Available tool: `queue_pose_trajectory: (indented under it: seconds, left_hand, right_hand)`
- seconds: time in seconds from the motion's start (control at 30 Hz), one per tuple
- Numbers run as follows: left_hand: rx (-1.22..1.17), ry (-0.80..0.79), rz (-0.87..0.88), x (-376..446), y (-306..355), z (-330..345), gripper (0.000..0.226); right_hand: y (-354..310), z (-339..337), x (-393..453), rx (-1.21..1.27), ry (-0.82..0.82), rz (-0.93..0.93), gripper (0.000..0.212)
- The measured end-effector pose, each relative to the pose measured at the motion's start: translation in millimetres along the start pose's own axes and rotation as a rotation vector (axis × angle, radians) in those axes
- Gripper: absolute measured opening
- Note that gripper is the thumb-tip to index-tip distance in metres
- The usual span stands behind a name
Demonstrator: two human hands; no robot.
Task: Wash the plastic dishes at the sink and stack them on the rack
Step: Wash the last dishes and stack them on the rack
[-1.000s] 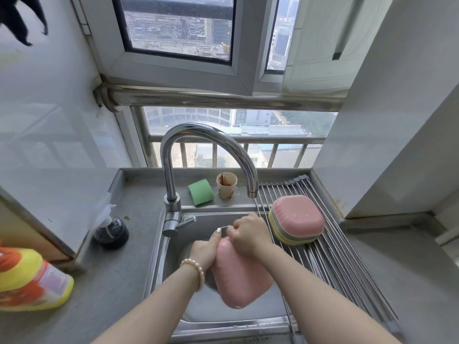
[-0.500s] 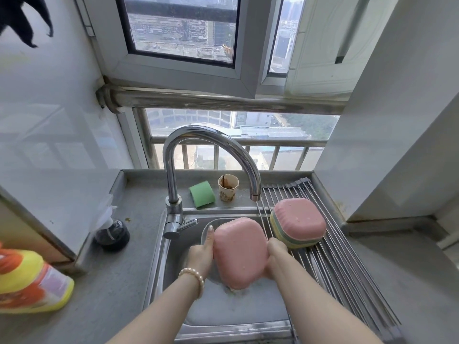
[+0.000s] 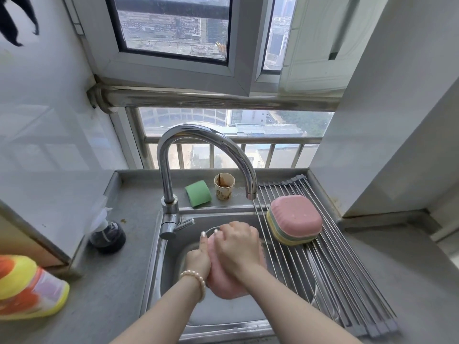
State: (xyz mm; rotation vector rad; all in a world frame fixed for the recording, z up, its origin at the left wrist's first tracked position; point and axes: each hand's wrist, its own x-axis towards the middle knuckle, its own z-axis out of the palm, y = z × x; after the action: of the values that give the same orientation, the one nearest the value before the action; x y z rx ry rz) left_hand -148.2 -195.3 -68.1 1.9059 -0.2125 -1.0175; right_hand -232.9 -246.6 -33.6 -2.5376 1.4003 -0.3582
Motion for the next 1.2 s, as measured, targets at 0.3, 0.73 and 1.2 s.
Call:
queue_pose_trajectory:
  seconds: [0.3, 0.73, 1.2]
  left_hand:
    - [-0.195, -0.187, -0.19, -6, 6, -11, 0.053]
    - [0.1, 0.114, 0.065, -1, 5, -1, 0.056]
    - [0.335, -0.276, 0.118, -16, -3, -1, 0.021]
  right_hand:
    - [29, 14, -36, -0.195, 0.046, -0.663, 0.053]
    - [66, -12, -32, 0.736, -0.077, 0.637, 0.062]
    - [60, -43, -33, 0.195, 0.569, -0.362, 0.062]
